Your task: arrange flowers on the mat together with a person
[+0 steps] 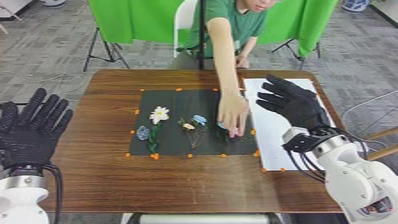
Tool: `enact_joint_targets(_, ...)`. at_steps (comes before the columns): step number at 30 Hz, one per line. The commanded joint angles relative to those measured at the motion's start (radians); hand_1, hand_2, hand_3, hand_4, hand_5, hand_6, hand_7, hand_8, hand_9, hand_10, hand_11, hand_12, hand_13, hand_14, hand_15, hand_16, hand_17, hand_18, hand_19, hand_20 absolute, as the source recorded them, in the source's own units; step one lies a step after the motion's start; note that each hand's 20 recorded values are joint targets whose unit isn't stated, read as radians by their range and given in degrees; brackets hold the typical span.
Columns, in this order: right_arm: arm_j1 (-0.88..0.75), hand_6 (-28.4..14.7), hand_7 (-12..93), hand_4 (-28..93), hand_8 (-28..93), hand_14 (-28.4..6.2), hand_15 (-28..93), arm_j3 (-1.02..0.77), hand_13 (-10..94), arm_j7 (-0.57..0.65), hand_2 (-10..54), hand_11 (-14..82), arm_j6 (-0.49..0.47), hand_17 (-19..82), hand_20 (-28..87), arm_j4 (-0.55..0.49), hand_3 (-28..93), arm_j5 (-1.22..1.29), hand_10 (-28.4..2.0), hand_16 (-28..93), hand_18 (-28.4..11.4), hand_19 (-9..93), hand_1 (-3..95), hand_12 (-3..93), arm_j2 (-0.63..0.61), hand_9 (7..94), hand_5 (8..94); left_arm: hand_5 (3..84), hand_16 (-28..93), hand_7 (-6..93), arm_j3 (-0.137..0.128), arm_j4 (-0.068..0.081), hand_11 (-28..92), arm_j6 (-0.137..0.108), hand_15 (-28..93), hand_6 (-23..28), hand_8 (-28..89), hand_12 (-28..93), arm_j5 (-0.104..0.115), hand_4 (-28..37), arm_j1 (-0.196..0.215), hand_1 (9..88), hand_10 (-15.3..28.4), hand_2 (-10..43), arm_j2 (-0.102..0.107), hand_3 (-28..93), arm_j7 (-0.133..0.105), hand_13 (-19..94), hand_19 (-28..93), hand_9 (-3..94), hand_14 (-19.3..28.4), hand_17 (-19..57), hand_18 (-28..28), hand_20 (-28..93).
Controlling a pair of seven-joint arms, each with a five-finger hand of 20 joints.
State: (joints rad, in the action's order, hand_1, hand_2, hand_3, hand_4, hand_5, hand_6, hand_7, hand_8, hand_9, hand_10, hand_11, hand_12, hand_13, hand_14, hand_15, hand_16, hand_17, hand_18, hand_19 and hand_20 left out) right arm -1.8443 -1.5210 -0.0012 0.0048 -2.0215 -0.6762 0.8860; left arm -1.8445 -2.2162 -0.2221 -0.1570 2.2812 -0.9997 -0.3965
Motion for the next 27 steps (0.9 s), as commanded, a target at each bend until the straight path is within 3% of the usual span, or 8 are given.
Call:
enact_joint_targets(1,-0.007,-3.2,12,-23,-9,-14.7,13,-0.011,27,-0.008,11.2,3.2,0.003,8,13,-0.002,73,-0.008,-13.3,26,-16.8,42,23.9,16.0,0.005,36.0,39.0,42.4,-6,9.8,0.003,0.008,16,0.0,24,7.9,-9,9,0.003,-28.3,0.004,21.6,14.2,16.1,-0.007,71,-0.008,25,29,34.9,12.7,-5.2,13.0,11)
enact_joint_targets(9,-0.012,-3.1,12,-23,-9,-14.5,14,-0.016,27,-0.008,11.1,3.2,0.007,8,13,-0.007,73,-0.028,-13.3,26,-16.7,42,24.4,16.0,0.009,36.0,38.9,42.2,-6,9.9,0.005,0.011,16,0.009,24,7.8,-9,9,-0.003,-28.3,-0.001,21.9,14.1,15.4,-0.006,71,-0.004,25,29,34.9,12.6,-5.3,13.0,11)
enact_joint_targets(12,-0.006,-2.9,12,-23,-9,-14.3,14,-0.016,28,0.003,10.9,3.4,-0.004,8,13,-0.01,73,-0.048,-13.0,25,-16.6,43,27.4,16.0,0.007,36.1,38.8,42.2,-6,9.8,0.015,0.016,16,-0.01,24,7.8,-9,9,-0.003,-28.3,-0.019,22.4,14.1,14.4,-0.007,72,0.001,25,29,34.9,12.9,-5.3,13.0,11)
enact_joint_targets(16,-0.001,-2.8,13,-24,-9,-14.1,14,-0.02,28,-0.018,10.8,3.8,0.004,8,13,-0.015,73,-0.061,-12.6,25,-16.4,43,28.8,16.0,0.002,36.0,38.7,42.3,-5,10.1,0.018,0.014,17,0.007,25,7.8,-9,9,-0.013,-28.3,-0.015,24.7,14.1,12.4,-0.011,72,0.008,25,30,35.1,13.4,-5.4,13.1,12)
enact_joint_targets(20,-0.027,-2.6,13,-24,-9,-13.9,14,-0.033,28,-0.004,10.6,4.0,-0.004,8,13,-0.021,73,-0.051,-12.5,25,-16.3,43,28.8,15.9,0.016,36.0,38.6,42.4,-6,10.1,0.005,0.012,17,0.009,26,7.8,-9,9,-0.013,-28.3,-0.008,25.4,14.2,12.1,-0.013,72,-0.002,25,30,35.3,13.3,-5.5,13.2,12)
enact_joint_targets(23,-0.045,-2.6,14,-24,-10,-13.9,15,-0.043,28,-0.001,10.6,4.1,0.006,8,13,-0.026,73,-0.044,-12.5,25,-16.4,43,28.8,15.8,0.027,35.9,38.5,42.3,-6,10.2,0.014,0.014,17,0.003,26,7.8,-9,9,-0.006,-28.3,-0.015,25.5,14.3,11.9,-0.019,72,-0.01,26,30,35.3,13.2,-5.5,13.2,12)
enact_joint_targets(24,-0.041,-2.6,14,-24,-10,-14.0,15,-0.045,28,-0.006,10.6,4.2,0.001,8,13,-0.025,73,-0.04,-12.5,25,-16.4,43,28.8,15.8,0.023,35.9,38.5,42.4,-6,10.2,0.012,0.012,17,0.015,26,7.8,-9,9,-0.012,-28.3,-0.006,25.6,14.2,11.8,-0.023,72,-0.009,26,30,35.4,13.2,-5.5,13.3,11)
enact_joint_targets(27,-0.033,-2.6,14,-24,-10,-14.0,15,-0.044,28,-0.022,10.6,4.2,0.011,8,13,-0.024,73,-0.053,-12.4,25,-16.4,43,28.7,15.7,0.017,35.9,38.5,42.4,-6,10.2,0.01,0.01,17,0.013,26,7.8,-9,9,-0.012,-28.3,0.001,25.8,14.2,11.9,-0.02,72,-0.004,26,30,35.5,13.1,-5.5,13.3,11)
